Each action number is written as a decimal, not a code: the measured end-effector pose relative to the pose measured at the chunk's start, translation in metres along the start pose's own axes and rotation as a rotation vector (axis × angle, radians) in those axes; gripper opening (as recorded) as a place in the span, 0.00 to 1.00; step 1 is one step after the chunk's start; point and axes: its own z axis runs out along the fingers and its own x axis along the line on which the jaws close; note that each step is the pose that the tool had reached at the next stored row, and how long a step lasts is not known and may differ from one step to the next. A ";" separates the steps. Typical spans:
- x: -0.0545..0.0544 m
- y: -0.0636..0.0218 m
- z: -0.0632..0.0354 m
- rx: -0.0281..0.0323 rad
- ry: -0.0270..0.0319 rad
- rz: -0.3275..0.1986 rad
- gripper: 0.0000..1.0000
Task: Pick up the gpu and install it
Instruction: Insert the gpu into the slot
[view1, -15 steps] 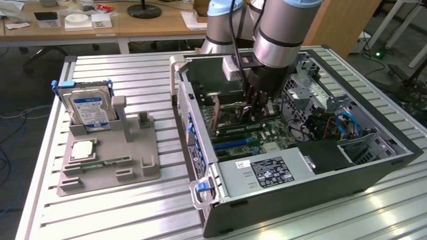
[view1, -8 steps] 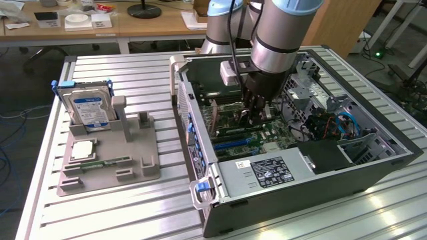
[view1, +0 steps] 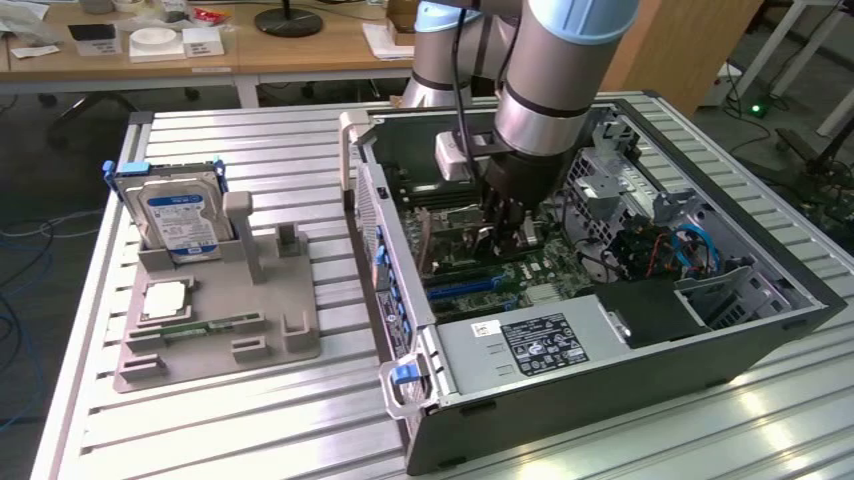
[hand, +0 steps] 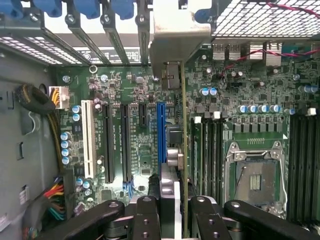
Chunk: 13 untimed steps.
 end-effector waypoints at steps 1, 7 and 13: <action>0.000 0.0002 0.0008 0.0000 -0.0001 0.000 0.28; 0.000 0.0028 0.0057 0.0002 0.0000 0.004 0.28; 0.001 0.0060 0.0120 0.0006 0.0011 0.010 0.28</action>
